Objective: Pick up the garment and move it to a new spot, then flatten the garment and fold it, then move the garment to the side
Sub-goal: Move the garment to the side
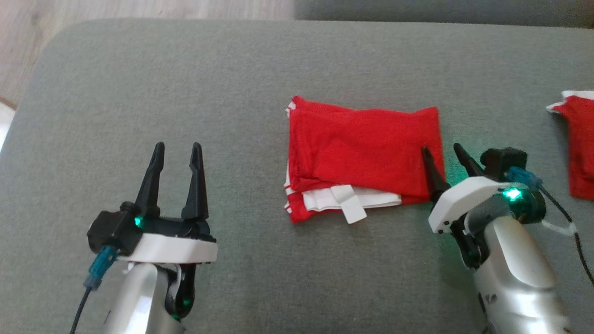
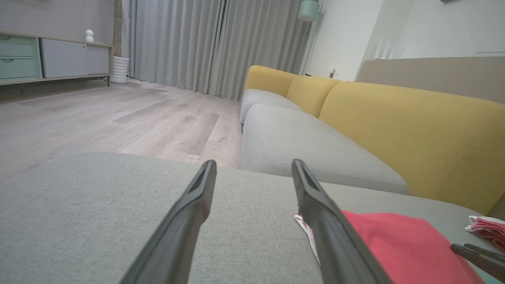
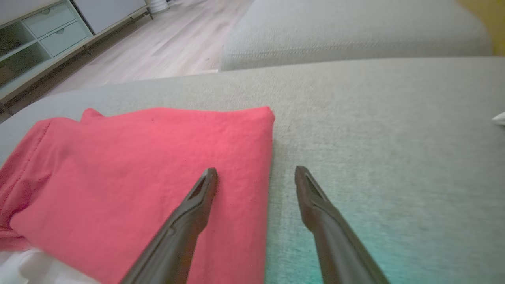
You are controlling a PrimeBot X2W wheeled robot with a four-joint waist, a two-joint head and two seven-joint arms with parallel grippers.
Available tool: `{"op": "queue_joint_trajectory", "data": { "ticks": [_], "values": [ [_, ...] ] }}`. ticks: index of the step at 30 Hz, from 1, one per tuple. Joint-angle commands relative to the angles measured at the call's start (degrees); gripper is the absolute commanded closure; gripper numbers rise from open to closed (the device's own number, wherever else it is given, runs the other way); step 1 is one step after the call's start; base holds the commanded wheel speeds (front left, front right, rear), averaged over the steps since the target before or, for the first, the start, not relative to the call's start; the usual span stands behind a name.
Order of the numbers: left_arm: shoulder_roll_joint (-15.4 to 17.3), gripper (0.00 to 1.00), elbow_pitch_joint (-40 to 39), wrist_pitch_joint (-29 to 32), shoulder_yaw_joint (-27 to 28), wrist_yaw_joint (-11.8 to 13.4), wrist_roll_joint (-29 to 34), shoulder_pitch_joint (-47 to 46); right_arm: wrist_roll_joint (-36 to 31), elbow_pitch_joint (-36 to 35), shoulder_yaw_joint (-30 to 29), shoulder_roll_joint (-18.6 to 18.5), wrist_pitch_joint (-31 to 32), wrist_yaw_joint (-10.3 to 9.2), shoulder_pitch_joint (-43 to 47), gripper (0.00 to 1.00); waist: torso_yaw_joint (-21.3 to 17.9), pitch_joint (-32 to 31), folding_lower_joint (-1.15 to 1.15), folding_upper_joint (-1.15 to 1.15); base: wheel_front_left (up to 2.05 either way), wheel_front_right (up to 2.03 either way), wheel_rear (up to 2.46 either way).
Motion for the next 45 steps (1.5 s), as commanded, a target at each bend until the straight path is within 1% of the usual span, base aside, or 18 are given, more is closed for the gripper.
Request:
{"op": "queue_joint_trajectory", "data": {
  "ticks": [1, 6, 10, 11, 12, 15, 21, 22, 26, 29, 31, 35, 40, 45],
  "values": [
    [0.32, 0.00, -1.62, -0.30, 1.41, -0.32, -0.21, -2.53, 0.40, -0.53, 1.76, 0.34, 0.30, -0.04, -2.58, 0.00, 1.17, 1.09, -0.01, 0.00, 0.00, 0.00, 0.00],
    [0.32, 0.00, -1.26, -0.30, 0.68, -0.32, -0.61, -3.30, 2.45, 5.93, 4.59, 0.34, 2.24, -0.04, -5.15, 0.00, 2.52, 2.04, -0.01, 0.00, 0.00, 0.00, 0.00],
    [0.32, 0.00, -1.06, -0.30, 0.66, -0.32, -0.62, -3.42, 2.16, 9.75, 6.34, 0.34, 1.75, -0.04, -6.44, 0.00, 2.61, 2.12, -0.01, 0.00, 0.00, 0.00, 0.00],
    [0.32, 0.00, -0.99, -0.30, 0.67, -0.32, -0.57, -3.47, 2.09, 10.54, 6.59, 0.34, 1.49, -0.04, -6.71, 0.53, 2.54, 2.04, -0.01, 0.00, 0.00, 0.00, 0.00],
    [0.32, 0.00, -0.92, -0.30, 0.69, -0.32, -0.52, -3.51, 1.98, 11.16, 6.94, 0.34, 1.02, -0.04, -7.00, 1.00, 2.43, 1.92, -0.01, 0.00, 0.00, 0.00, 0.00],
    [0.31, 0.00, -0.87, -0.30, 0.68, -0.32, -0.32, -3.63, -0.52, 12.10, 7.29, 0.34, -1.87, -0.04, -8.25, 1.00, 1.73, 1.45, -0.01, 0.00, 0.00, 0.00, 0.00],
    [0.31, 0.00, -1.23, -0.30, 0.27, -0.33, -0.01, -3.25, -11.26, 11.97, 4.41, 0.35, -7.16, -0.04, -9.88, 1.00, -0.69, -0.06, -0.01, 0.00, 0.00, 0.00, 0.00],
    [0.31, 0.00, -1.23, -0.30, 0.27, -0.33, -0.01, -3.25, -11.26, 11.97, 4.41, 0.35, -7.16, -0.04, -9.88, 1.00, -0.69, -0.06, -0.01, 0.00, 0.00, 0.00, 0.00],
    [0.31, 0.00, -1.62, -0.30, -0.66, -0.33, -0.29, -3.12, -18.57, 9.60, 2.39, 0.00, -8.30, -0.04, -9.84, 1.00, -2.88, -1.00, -0.01, 0.00, 0.00, 0.00, 0.00],
    [0.31, 0.00, -2.11, -0.30, -2.07, -0.24, -0.94, -3.34, -22.56, 6.94, 2.28, -1.47, -8.44, -0.04, -9.31, 1.00, -4.75, -1.48, -0.01, 0.00, 0.00, 0.00, 0.00],
    [0.31, 0.00, -2.76, -0.30, -4.16, 0.07, -1.66, -3.88, -24.34, 4.26, 3.04, -3.75, -7.86, -0.04, -8.86, 1.00, -6.80, -1.54, -0.01, 0.00, 0.00, 0.00, 0.00],
    [0.31, 0.00, -3.84, -0.30, -7.20, 0.84, -2.33, -5.26, -24.03, 0.72, 4.60, -8.59, -6.00, -0.04, -9.20, 1.00, -9.57, -0.56, -0.01, 0.00, 0.00, 0.00, 0.00],
    [0.31, 0.00, -5.10, -0.30, -9.91, 1.44, -2.47, -7.44, -20.58, -3.18, 5.45, -15.97, -3.25, -0.04, -10.46, 1.00, -12.36, 1.41, -0.01, 0.00, 0.00, 0.00, 0.00],
    [0.31, 0.00, -5.98, -0.30, -10.44, 1.67, -2.08, -9.28, -16.53, -4.85, 4.11, -22.92, -0.90, -0.04, -11.69, 1.00, -13.74, 4.04, -0.01, 0.00, 0.00, 0.00, 0.00]
  ]
}}
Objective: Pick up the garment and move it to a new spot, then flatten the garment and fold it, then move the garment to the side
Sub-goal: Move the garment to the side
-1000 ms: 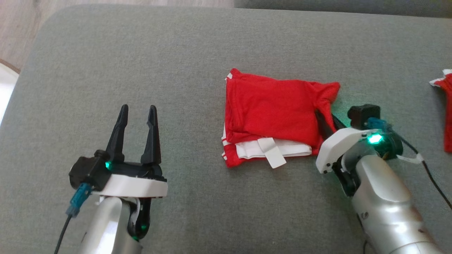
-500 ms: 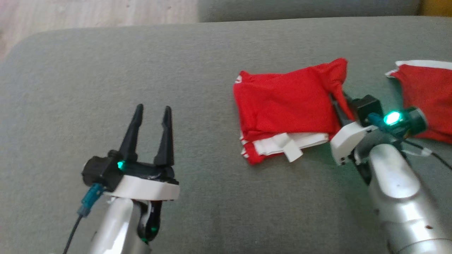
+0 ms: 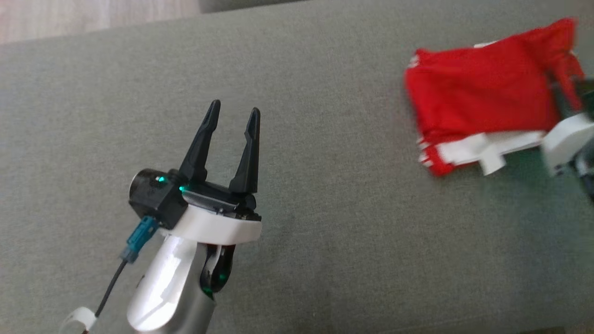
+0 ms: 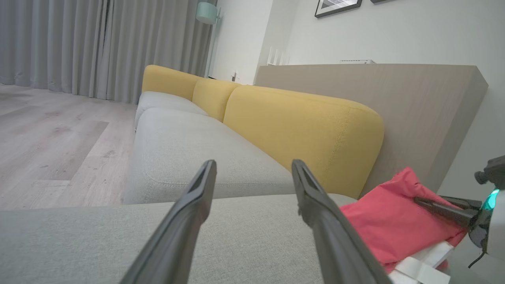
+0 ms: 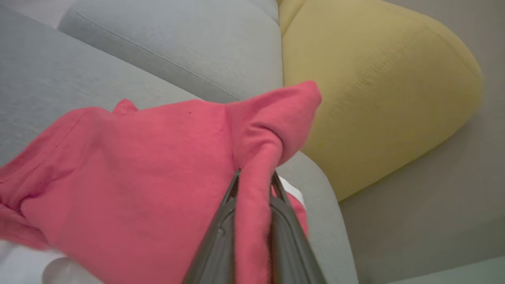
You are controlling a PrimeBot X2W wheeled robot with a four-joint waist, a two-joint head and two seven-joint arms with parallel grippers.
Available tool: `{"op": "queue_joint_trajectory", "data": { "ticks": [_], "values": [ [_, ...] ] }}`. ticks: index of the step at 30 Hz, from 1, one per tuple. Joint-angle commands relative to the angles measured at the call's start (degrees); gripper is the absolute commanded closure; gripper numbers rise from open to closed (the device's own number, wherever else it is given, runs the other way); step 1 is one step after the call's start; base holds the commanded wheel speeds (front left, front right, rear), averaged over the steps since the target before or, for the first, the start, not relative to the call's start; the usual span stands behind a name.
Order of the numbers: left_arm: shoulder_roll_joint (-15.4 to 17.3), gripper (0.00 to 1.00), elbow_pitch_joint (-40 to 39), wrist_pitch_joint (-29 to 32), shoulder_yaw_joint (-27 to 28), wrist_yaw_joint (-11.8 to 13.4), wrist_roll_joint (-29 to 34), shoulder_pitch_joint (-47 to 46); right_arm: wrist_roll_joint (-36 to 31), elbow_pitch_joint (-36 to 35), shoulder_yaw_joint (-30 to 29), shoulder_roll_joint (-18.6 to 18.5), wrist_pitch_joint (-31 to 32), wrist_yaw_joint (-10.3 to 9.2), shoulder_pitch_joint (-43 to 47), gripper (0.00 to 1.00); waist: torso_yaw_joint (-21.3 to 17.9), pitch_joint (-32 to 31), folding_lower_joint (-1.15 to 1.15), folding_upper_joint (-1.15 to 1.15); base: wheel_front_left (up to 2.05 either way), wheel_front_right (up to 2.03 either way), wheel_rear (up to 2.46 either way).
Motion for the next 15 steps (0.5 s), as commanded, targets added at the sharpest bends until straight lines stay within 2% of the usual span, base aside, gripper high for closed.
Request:
{"op": "queue_joint_trajectory", "data": {
  "ticks": [1, 7, 15],
  "values": [
    [0.48, 0.00, -2.05, -0.29, 1.49, 0.01, 0.16, -2.35, 0.67, -1.89, -0.41, -2.35, 0.24, -0.04, -2.11, 1.00, -0.75, 1.59, 0.00, 0.00, 0.00, 0.00, 0.00],
    [0.48, 0.00, -1.57, -0.29, 2.04, -0.60, 0.98, -3.69, 0.85, -0.12, -6.30, -6.16, 2.40, -0.04, -2.91, 1.00, -0.12, 4.51, 0.00, 0.00, 0.00, 0.00, 0.00],
    [0.48, 0.00, -0.73, -0.29, 3.09, -1.30, 1.45, -4.28, -1.89, 1.43, -13.12, -6.12, 3.28, -0.04, -1.95, 1.00, 1.50, 6.61, 0.00, 0.00, 0.00, 0.00, 0.00]
  ]
}}
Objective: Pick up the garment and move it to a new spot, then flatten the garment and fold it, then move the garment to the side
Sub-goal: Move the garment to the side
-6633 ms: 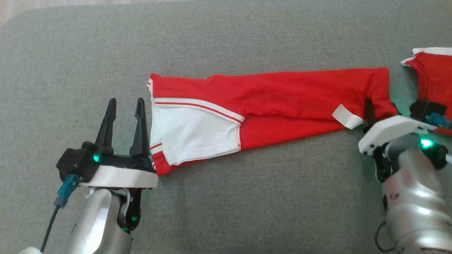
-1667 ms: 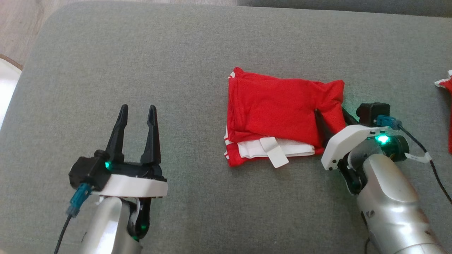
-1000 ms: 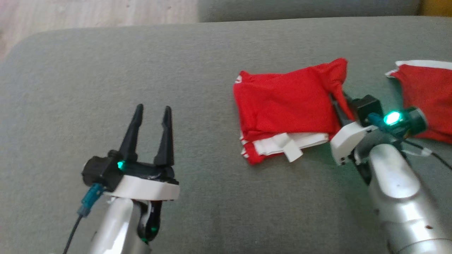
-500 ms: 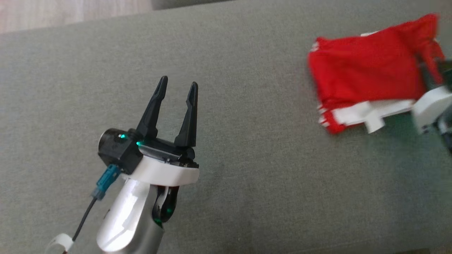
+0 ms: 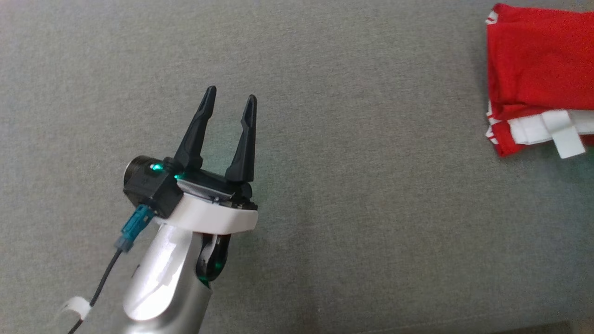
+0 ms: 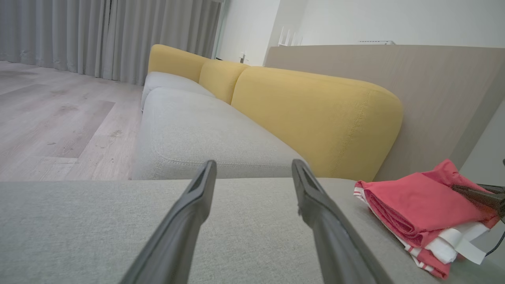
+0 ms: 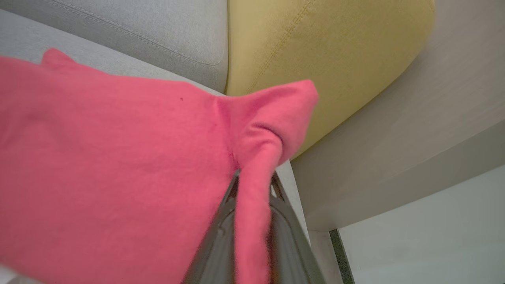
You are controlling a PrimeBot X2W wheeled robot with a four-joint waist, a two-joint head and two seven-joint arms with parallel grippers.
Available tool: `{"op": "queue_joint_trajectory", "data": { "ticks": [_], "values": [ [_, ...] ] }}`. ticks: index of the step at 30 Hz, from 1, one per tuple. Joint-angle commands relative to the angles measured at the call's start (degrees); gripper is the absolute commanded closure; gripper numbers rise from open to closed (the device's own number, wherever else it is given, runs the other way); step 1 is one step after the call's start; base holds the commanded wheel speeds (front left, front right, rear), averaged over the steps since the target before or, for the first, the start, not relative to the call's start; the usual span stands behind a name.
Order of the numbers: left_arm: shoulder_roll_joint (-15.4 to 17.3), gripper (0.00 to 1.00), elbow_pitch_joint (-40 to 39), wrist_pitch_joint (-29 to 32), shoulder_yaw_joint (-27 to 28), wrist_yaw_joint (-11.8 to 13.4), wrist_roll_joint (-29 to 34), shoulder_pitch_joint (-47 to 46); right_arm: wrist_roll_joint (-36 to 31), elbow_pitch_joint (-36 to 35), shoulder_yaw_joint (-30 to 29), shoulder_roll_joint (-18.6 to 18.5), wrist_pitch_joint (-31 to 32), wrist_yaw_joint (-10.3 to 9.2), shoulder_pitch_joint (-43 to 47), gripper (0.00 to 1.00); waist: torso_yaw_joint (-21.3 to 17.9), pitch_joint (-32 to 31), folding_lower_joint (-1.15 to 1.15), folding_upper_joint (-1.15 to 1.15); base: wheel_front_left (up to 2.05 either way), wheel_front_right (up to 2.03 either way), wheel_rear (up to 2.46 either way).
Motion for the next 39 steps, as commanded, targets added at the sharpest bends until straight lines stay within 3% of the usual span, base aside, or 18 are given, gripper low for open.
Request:
{"op": "queue_joint_trajectory", "data": {
  "ticks": [1, 7, 8, 9, 20, 30, 39],
  "values": [
    [0.49, 0.00, -1.59, -0.29, 2.25, -0.33, 0.76, -1.89, -0.93, -1.05, -1.21, -1.47, 0.15, -0.04, 0.11, 1.00, 0.64, 0.51, 0.00, 0.00, 0.00, 0.00, 0.00],
    [0.49, 0.00, -1.31, -0.29, 2.84, -0.56, 0.70, -1.56, -2.63, 0.07, -4.41, -0.50, 1.29, -0.04, 0.47, 1.00, 1.04, 0.48, 0.00, 0.00, 0.00, 0.00, 0.00],
    [0.49, 0.00, -1.21, -0.29, 3.03, -0.59, 0.70, -1.44, -2.83, -0.07, -5.02, -0.07, 0.88, -0.04, 0.41, 0.39, 1.02, 0.24, 0.00, 0.00, 0.00, 0.00, 0.00],
    [0.49, 0.00, -1.13, -0.29, 3.26, -0.62, 0.70, -1.29, -3.05, -0.21, -5.59, 0.39, 0.55, -0.04, 0.33, 0.00, 0.96, -0.07, 0.00, 0.00, 0.00, 0.00, 0.00],
    [0.49, 0.00, -1.21, -0.29, 7.39, -0.68, 0.47, 1.70, -4.05, -6.20, -4.31, 6.92, -3.04, -0.04, -0.65, 0.00, 0.60, -7.14, 0.00, 0.00, 0.00, 0.00, 0.00],
    [0.49, 0.00, -1.91, -0.29, 11.62, 0.49, -0.06, 7.60, 3.34, -16.54, -0.31, 16.64, -4.29, -0.04, 3.21, 0.00, 4.07, -15.39, 0.00, 0.00, 0.00, 0.00, 0.00],
    [0.49, 0.00, -1.57, -0.29, 14.37, 0.75, 0.72, 13.23, 8.92, -24.07, 0.75, 25.88, -5.29, -0.04, 13.73, 0.00, 7.14, -19.74, 0.00, 0.00, 0.00, 0.00, 0.00]
  ]
}}
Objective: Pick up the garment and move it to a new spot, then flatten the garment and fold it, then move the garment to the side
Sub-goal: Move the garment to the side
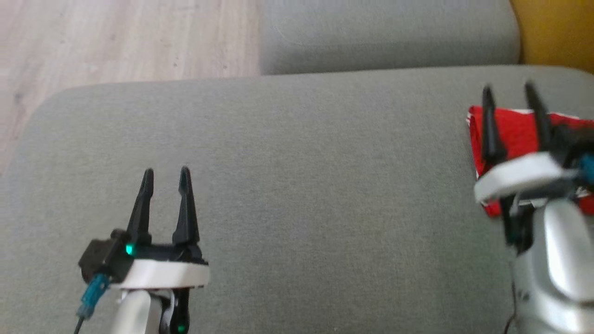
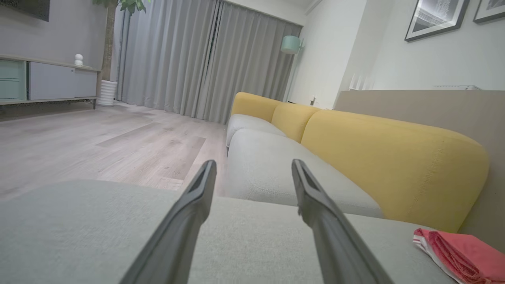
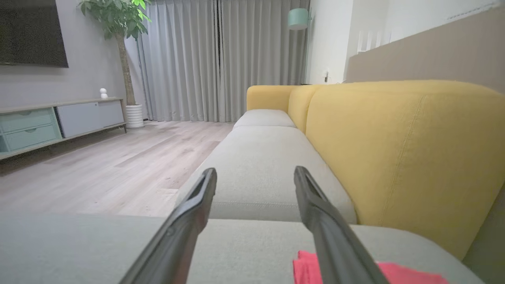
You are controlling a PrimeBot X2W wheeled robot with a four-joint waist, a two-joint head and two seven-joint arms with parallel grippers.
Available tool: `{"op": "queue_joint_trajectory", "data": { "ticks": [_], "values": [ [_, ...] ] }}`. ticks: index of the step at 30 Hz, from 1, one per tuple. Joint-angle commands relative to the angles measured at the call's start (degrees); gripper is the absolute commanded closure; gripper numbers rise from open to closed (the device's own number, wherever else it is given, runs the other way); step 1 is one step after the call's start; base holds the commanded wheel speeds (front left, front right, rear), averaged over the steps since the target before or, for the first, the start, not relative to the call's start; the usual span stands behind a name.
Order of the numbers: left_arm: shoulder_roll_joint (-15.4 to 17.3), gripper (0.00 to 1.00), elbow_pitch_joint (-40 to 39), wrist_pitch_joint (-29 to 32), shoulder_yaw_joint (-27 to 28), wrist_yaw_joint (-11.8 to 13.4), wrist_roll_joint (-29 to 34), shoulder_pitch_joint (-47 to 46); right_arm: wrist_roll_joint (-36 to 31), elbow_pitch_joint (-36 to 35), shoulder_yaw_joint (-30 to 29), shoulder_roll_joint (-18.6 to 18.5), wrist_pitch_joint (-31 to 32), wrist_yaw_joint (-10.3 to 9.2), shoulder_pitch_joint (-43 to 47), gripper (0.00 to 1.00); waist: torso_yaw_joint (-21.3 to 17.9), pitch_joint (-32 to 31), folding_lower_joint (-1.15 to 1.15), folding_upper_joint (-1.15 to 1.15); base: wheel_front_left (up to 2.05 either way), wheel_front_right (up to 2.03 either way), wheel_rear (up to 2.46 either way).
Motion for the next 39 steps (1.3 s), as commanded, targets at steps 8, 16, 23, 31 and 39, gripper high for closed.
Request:
{"op": "queue_joint_trajectory", "data": {
  "ticks": [8, 16, 23, 31, 39],
  "values": [
    [0.41, 0.00, -0.88, -0.29, 1.64, 0.06, -0.18, 1.46, 6.95, 0.99, 3.84, 0.82, -7.23, -0.04, 10.42, 0.00, 1.16, -2.05, 0.01, 0.00, 0.00, 0.00, 0.00],
    [0.41, 0.00, -0.88, -0.29, 1.69, 0.29, -0.16, 2.07, 7.86, 3.51, 5.12, 0.83, -9.82, -0.04, 12.46, 0.00, 0.42, -2.10, 0.01, 0.00, 0.00, 0.00, 0.00],
    [0.41, 0.00, -0.95, -0.29, 2.31, 1.71, -0.14, 2.09, 7.52, 3.98, 5.86, 0.83, -10.36, -0.04, 11.76, 0.00, -0.35, -2.07, 0.01, 0.00, 0.00, 0.00, 0.00],
    [0.41, 0.00, -1.21, -0.29, 3.22, 2.01, -0.72, 2.27, 7.66, 4.04, 6.30, 0.84, -10.61, -0.04, 11.93, 0.00, -0.67, -2.20, 0.01, 0.00, 0.00, 0.00, 0.00],
    [0.41, 0.00, -1.62, -0.29, 3.82, 2.45, -2.27, 2.63, 8.17, 4.08, 6.65, 0.84, -10.74, -0.04, 12.00, 0.00, -0.62, -2.26, 0.01, 0.00, 0.00, 0.00, 0.00]
  ]
}}
